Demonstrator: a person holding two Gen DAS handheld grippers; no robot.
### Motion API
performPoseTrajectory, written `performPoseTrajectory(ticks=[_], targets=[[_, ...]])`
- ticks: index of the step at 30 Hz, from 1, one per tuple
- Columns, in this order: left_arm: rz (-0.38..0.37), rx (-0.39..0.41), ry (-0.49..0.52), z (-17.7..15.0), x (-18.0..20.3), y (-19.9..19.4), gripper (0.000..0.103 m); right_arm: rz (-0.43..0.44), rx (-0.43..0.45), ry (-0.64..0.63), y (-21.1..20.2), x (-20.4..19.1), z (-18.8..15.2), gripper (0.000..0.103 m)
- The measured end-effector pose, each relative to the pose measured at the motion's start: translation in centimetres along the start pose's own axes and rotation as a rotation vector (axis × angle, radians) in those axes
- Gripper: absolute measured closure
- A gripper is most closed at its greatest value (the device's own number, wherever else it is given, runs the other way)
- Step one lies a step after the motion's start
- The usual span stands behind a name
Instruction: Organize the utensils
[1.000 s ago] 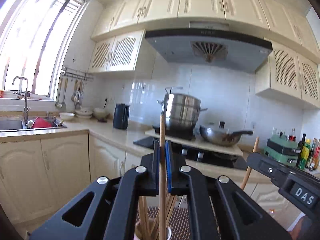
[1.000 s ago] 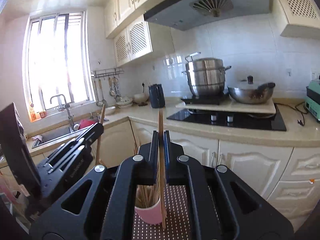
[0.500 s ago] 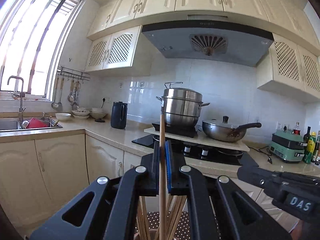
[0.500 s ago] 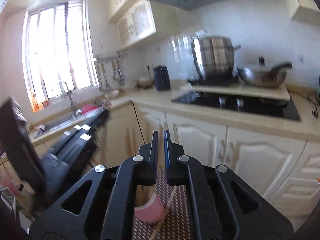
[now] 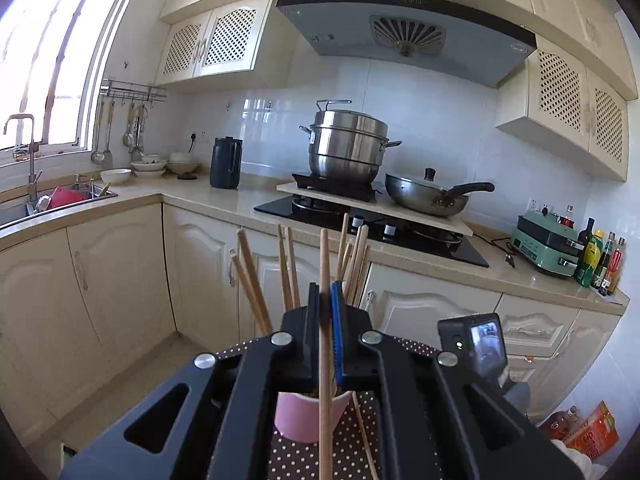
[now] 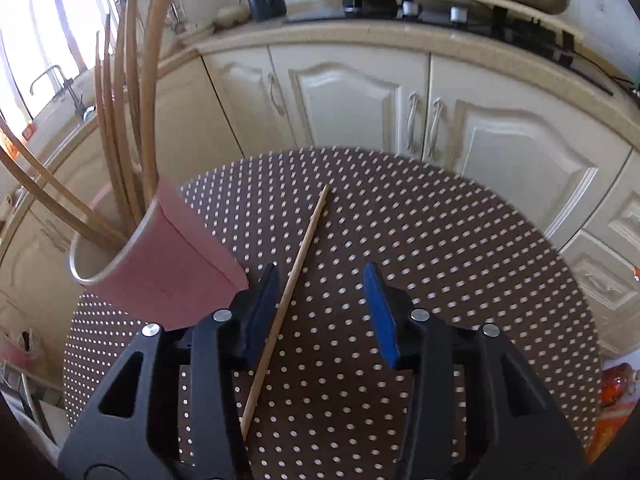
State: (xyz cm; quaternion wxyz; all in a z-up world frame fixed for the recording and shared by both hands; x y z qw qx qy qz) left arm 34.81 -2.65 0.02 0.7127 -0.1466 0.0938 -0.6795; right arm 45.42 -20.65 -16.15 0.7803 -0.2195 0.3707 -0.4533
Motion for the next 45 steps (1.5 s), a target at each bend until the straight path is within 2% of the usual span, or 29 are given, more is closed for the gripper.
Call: performPoseTrajectory(ticks=[2, 5, 7, 10, 11, 12, 15, 18, 21, 24, 28, 30, 32, 35, 39, 41, 45], targets=[[0.02, -0.029, 0.015, -1.2, -1.0, -0.3, 0.097, -0.011, -0.027, -0.001, 1.4, -0.2, -0.4, 0.059], [0.043, -0.074, 0.024, -2.7, -2.4, -0.1, 0.097, -0.022, -0.058, 0.0, 2.8, -0.4, -1.1, 0.068], [0.077, -0.111, 0.019, -4.0, -3.6, 0.7, 0.097, -0.03, -0.085, -0.007, 3.6, -0.7, -1.8, 0.069], [0.134, -0.199, -0.005, -6.0, -5.5, 2.5, 0.097, -0.115, -0.081, -0.068, 3.9, -1.3, -2.3, 0.088], [0.142, -0.233, -0.016, -6.7, -6.0, 3.1, 0.097, -0.122, -0.083, -0.068, 3.9, -1.4, -2.6, 0.095], [0.148, -0.256, -0.023, -7.2, -6.4, 3.5, 0.097, -0.119, -0.083, -0.057, 3.6, -1.4, -3.0, 0.096], [0.167, -0.307, -0.042, -8.9, -7.7, 4.2, 0.097, -0.115, -0.082, -0.059, 2.5, -1.9, -4.8, 0.097], [0.175, -0.337, -0.05, -10.2, -8.5, 4.1, 0.097, -0.095, -0.096, -0.05, 0.1, -2.7, -8.2, 0.097], [0.161, -0.368, -0.053, -11.4, -8.5, 4.0, 0.097, -0.067, -0.127, -0.043, -2.0, -3.7, -11.3, 0.097], [0.156, -0.391, -0.057, -12.3, -8.5, 3.7, 0.097, -0.023, -0.168, -0.038, -3.2, -4.7, -12.9, 0.097], [0.136, -0.42, -0.071, -13.0, -8.3, 3.3, 0.097, -0.087, -0.105, -0.101, -4.3, -4.8, -12.1, 0.096], [0.135, -0.43, -0.067, -13.4, -8.1, 3.1, 0.097, -0.058, -0.103, -0.07, -3.8, -4.5, -11.4, 0.096], [0.124, -0.433, -0.065, -13.7, -7.7, 3.0, 0.097, -0.087, -0.116, -0.067, -2.7, -4.1, -10.9, 0.096], [0.112, -0.44, -0.062, -14.2, -7.3, 2.9, 0.097, -0.084, -0.124, -0.077, -1.6, -4.3, -10.0, 0.095], [0.088, -0.453, -0.065, -14.6, -6.7, 3.1, 0.097, -0.112, -0.138, -0.102, 0.4, -4.2, -8.7, 0.084], [0.083, -0.451, -0.066, -14.6, -6.5, 3.0, 0.097, -0.101, -0.132, -0.102, 0.8, -4.3, -8.4, 0.084], [0.093, -0.453, -0.085, -14.8, -6.7, 3.2, 0.097, -0.13, -0.105, -0.138, 1.5, -3.9, -7.9, 0.094]])
Point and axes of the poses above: each gripper's, at about its wrist camera, not at the fingertips, and y roughly the way its jaws point, x to its right, z to its top, the point moved 7 cm from there along y, roughly the way its jaws point, and after that the axes turned 15 degrees about z, right-handed, at the moved point
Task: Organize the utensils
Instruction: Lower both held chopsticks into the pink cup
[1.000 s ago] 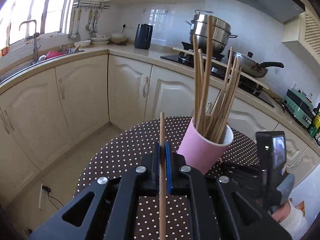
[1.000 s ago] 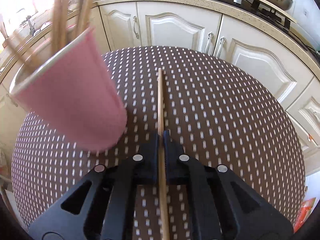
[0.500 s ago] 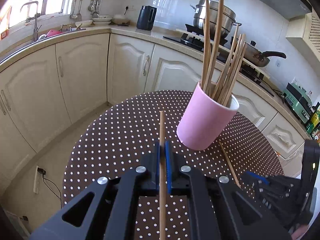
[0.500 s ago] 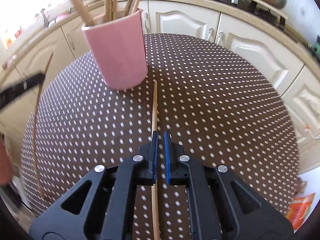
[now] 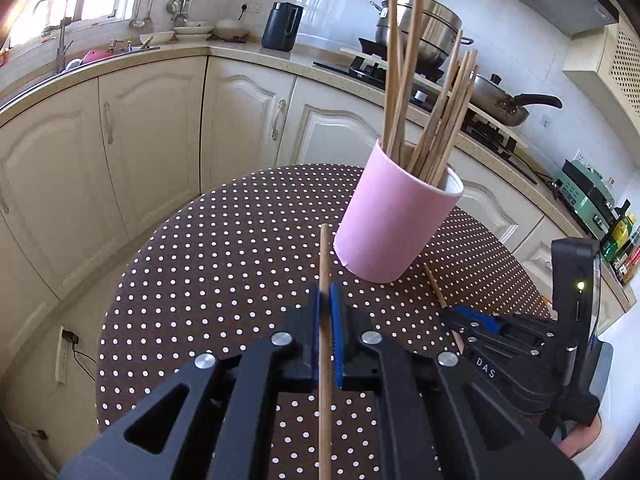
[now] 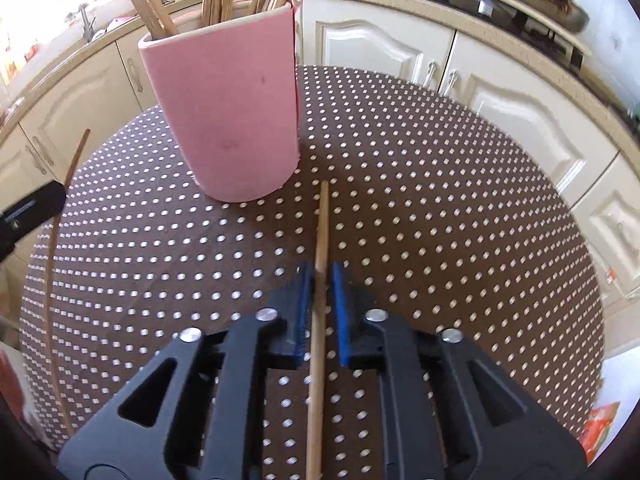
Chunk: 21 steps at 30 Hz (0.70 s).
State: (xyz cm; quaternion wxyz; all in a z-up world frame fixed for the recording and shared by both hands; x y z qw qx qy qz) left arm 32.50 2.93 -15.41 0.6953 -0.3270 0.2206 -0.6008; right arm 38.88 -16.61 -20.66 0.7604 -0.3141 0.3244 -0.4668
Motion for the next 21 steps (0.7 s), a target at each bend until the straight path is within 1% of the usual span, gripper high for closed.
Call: performPoseTrajectory(ticks=[3, 7, 9, 11, 14, 21], targets=[[0.009, -0.019, -0.028, -0.1, -0.3, 0.8, 0.097, -0.015, 0.035, 0.012, 0.3, 0.0, 0.0, 0.097], [-0.011, -0.013, -0.037, 0.1, -0.2, 0.8, 0.097, 0.049, 0.075, 0.092, -0.6, 0.5, -0.4, 0.097], [-0.023, 0.001, -0.029, 0.4, 0.3, 0.3, 0.097, 0.061, 0.102, 0.086, -1.2, 0.7, 0.1, 0.097], [-0.038, 0.032, -0.023, 1.2, 1.1, -0.4, 0.097, 0.091, 0.146, 0.075, -2.4, 0.1, 0.6, 0.097], [-0.039, 0.095, -0.023, 2.6, 2.2, -1.8, 0.097, 0.132, 0.222, 0.058, -4.8, -0.9, 1.4, 0.097], [-0.094, 0.23, -0.03, 6.5, 4.7, -5.2, 0.097, 0.169, 0.386, 0.041, -10.2, -2.2, 4.1, 0.097]])
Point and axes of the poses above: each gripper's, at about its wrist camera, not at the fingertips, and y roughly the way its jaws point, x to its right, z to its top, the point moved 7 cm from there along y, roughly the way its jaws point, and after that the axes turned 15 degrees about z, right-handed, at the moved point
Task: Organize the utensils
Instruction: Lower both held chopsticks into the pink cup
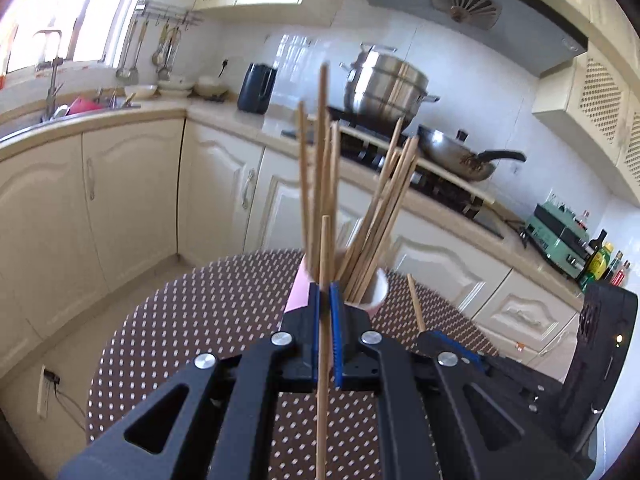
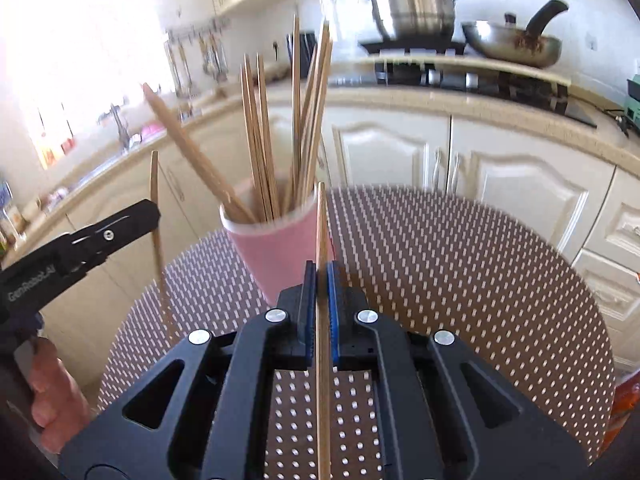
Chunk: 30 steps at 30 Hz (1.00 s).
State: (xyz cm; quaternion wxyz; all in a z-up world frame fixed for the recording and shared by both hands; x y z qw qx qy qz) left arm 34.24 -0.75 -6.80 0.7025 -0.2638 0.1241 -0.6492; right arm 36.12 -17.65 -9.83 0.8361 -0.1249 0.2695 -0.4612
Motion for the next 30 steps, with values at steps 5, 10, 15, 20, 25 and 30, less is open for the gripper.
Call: performPoseTrajectory(ticks=[5, 10, 15, 20, 25, 30], targets=[[-0.017, 0.081, 0.016, 3.2, 1.9, -1.5, 0.098, 0.009, 0.103, -0.006, -2.7, -0.8, 3.5, 0.097], [-0.029, 0.112, 0.033, 6.2, 3.5, -2.4, 0.103, 0.03, 0.214, -0.025, -5.0, -1.0, 7.6, 0.097], [-0.027, 0.172, 0.077, 9.4, 5.1, -4.3, 0.103, 0.044, 0.353, -0.029, -6.4, -1.0, 12.2, 0.097], [0.008, 0.233, 0.129, 10.8, 5.9, -5.4, 0.103, 0.073, 0.399, -0.046, -5.5, -0.9, 14.9, 0.097], [0.004, 0.165, 0.139, 8.5, 3.4, -4.1, 0.101, 0.07, 0.322, -0.048, -4.3, 0.2, 13.4, 0.097], [-0.064, -0.037, 0.091, 2.5, 0.2, -2.1, 0.043, 0.037, 0.256, -0.015, -3.8, 2.2, 10.3, 0.097]])
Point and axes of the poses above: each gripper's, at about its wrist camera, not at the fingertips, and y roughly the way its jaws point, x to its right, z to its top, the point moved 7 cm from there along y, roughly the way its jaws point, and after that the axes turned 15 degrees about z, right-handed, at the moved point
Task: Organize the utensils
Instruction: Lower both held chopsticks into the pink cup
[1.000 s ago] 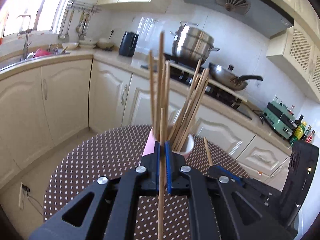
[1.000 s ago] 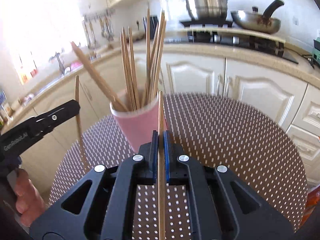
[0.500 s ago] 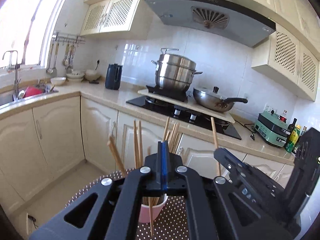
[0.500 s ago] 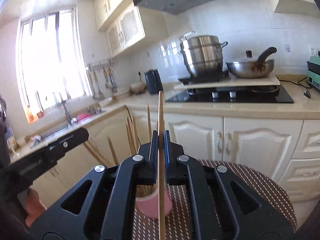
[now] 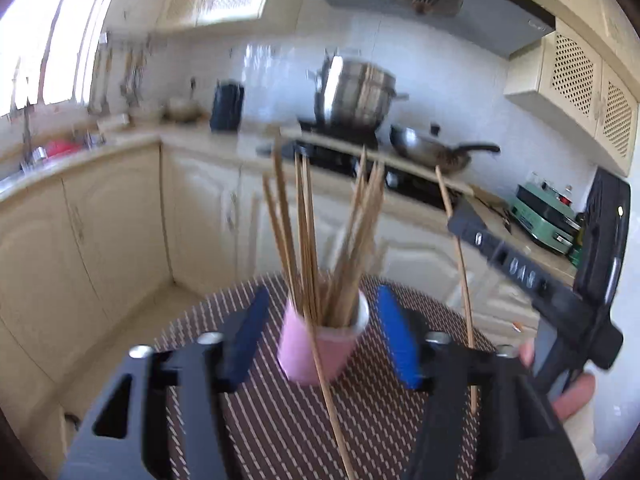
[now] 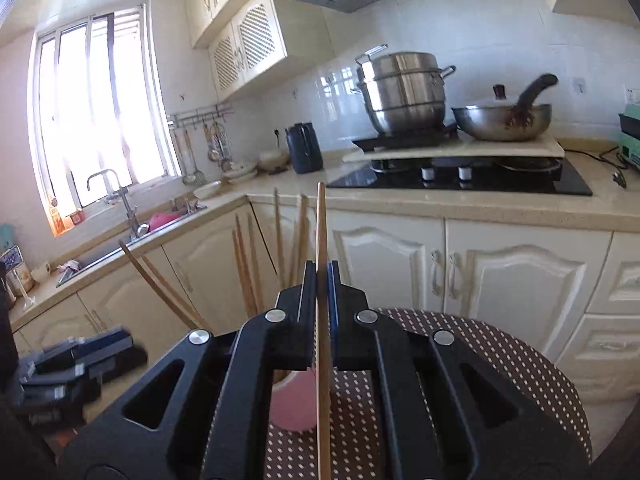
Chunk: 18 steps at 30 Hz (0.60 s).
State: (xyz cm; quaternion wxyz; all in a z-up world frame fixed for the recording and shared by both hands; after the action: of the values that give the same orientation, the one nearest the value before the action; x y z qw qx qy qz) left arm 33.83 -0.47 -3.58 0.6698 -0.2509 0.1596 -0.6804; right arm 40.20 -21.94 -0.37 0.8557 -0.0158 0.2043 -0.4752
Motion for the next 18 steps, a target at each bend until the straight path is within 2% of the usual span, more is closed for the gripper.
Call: performPoseTrajectory(ticks=[1, 4, 6, 10, 12, 14, 18], targets=[[-0.006, -0.043, -0.025, -1.3, -0.4, 0.7, 0.043, -0.003, -0.017, 0.015, -0.1, 0.4, -0.6, 0.097], [0.056, -0.136, -0.058, -3.7, -0.6, 3.4, 0.043, -0.019, -0.051, 0.042, 0.0, 1.2, -2.1, 0.097], [0.056, -0.198, -0.05, -5.1, 0.1, 5.3, 0.043, -0.019, -0.067, 0.057, 0.1, 1.4, -2.9, 0.097], [0.139, -0.241, -0.028, -6.1, 1.0, 8.1, 0.043, -0.017, -0.077, 0.083, 0.1, 1.7, -3.8, 0.097], [0.131, -0.233, -0.021, -5.9, 1.7, 8.8, 0.045, -0.014, -0.077, 0.085, 0.2, 1.6, -3.9, 0.097], [0.158, -0.214, 0.016, -5.5, 2.1, 8.9, 0.097, -0.016, -0.071, 0.079, 0.3, 1.4, -3.7, 0.097], [0.133, -0.159, 0.016, -3.9, 2.5, 7.5, 0.097, 0.006, -0.025, 0.062, 0.4, 0.5, -2.1, 0.097]])
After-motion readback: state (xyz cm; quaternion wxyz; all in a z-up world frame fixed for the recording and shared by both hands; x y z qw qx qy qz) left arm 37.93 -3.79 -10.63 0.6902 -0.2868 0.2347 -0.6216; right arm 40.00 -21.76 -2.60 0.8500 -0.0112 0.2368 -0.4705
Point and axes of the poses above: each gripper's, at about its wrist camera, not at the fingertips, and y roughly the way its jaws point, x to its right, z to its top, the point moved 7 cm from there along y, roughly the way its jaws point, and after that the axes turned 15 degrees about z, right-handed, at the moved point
